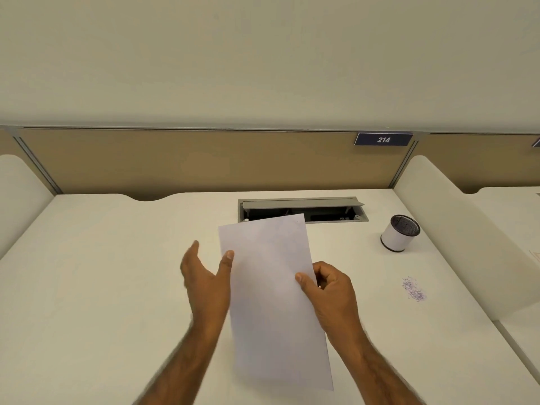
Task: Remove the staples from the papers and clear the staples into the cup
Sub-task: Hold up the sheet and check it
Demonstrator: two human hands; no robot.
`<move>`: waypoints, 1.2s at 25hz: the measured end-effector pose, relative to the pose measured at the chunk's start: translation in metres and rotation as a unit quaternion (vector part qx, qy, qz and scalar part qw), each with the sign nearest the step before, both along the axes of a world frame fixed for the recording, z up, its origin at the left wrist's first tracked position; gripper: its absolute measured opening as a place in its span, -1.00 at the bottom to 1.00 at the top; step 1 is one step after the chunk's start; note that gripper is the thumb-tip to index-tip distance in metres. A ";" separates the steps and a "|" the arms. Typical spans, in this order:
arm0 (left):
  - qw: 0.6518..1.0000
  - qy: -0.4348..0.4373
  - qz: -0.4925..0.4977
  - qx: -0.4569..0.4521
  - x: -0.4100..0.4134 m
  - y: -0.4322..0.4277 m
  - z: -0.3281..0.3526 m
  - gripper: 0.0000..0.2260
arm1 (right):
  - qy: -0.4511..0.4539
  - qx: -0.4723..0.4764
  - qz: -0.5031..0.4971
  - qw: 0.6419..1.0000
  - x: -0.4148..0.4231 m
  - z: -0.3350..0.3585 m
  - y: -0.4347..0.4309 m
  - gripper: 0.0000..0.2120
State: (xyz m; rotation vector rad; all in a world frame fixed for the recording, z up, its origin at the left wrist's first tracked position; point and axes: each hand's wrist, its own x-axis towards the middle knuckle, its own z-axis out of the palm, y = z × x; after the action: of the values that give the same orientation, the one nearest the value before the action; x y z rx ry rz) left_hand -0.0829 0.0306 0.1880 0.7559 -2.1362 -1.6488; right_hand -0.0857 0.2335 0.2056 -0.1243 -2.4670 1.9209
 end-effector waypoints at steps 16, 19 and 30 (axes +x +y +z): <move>0.983 -0.024 -0.102 0.151 0.001 0.071 0.041 -0.78 | 0.332 0.357 0.115 0.865 0.018 -0.019 -0.028 -0.67; 0.975 -0.012 -0.136 0.177 0.007 0.048 0.042 -0.76 | 0.246 0.187 0.187 0.933 0.013 -0.011 -0.009 -0.56; 0.918 -0.067 -0.274 0.278 0.011 -0.011 0.039 -0.75 | -0.182 -0.232 0.129 0.947 -0.007 -0.042 0.050 -0.72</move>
State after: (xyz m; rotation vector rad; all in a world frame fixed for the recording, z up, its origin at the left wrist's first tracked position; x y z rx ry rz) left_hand -0.0722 0.0192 0.2274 0.4242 -2.1004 -2.6393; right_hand -0.0928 0.2837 0.1633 -0.1795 -2.2532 2.7985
